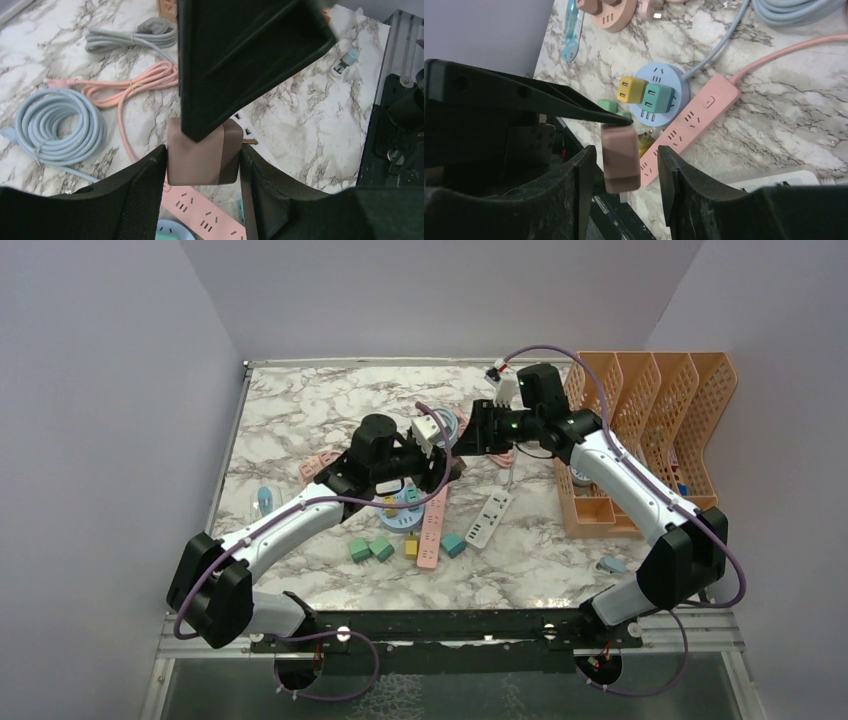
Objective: Insert the plug
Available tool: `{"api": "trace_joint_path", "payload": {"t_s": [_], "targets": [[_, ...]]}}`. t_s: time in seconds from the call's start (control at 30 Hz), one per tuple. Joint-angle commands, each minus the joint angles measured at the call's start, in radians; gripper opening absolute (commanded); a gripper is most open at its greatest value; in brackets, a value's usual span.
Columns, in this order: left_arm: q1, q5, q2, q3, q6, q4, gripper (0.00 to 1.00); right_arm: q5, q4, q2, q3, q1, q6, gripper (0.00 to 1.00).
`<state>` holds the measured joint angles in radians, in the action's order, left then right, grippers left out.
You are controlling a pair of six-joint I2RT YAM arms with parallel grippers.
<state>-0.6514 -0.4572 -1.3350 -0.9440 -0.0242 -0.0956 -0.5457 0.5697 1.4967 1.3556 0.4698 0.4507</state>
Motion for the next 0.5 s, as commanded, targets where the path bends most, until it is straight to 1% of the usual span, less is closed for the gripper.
{"api": "trace_joint_path", "payload": {"t_s": [0.0, 0.1, 0.17, 0.23, 0.3, 0.33, 0.43, 0.47], "targets": [[-0.022, -0.063, 0.033, 0.004, 0.087, -0.095, 0.48, -0.14, 0.003, 0.039, -0.009, -0.003, -0.032, 0.47], [-0.026, -0.07, 0.038, 0.013, 0.118, -0.123, 0.48, -0.177, -0.013, 0.043, -0.025, -0.003, -0.028, 0.44], [-0.027, -0.07, 0.04, 0.015, 0.131, -0.13, 0.47, -0.187, -0.017, 0.046, -0.03, -0.004, -0.019, 0.39], [-0.027, -0.067, 0.043, 0.014, 0.138, -0.13, 0.48, -0.174, -0.018, 0.041, -0.026, -0.004, -0.001, 0.26], [-0.027, -0.056, 0.048, 0.017, 0.133, -0.131, 0.49, -0.169, -0.081, 0.005, -0.056, -0.004, 0.032, 0.14], [-0.027, -0.041, 0.051, 0.017, 0.112, -0.135, 0.56, -0.158, -0.125, -0.016, -0.077, -0.005, 0.049, 0.11], [-0.027, 0.009, 0.063, 0.019, 0.028, -0.163, 0.78, -0.113, -0.303, -0.094, -0.168, -0.005, 0.106, 0.09], [-0.027, 0.021, 0.071, 0.024, -0.003, -0.179, 0.94, -0.096, -0.35, -0.117, -0.191, -0.005, 0.113, 0.08]]}}
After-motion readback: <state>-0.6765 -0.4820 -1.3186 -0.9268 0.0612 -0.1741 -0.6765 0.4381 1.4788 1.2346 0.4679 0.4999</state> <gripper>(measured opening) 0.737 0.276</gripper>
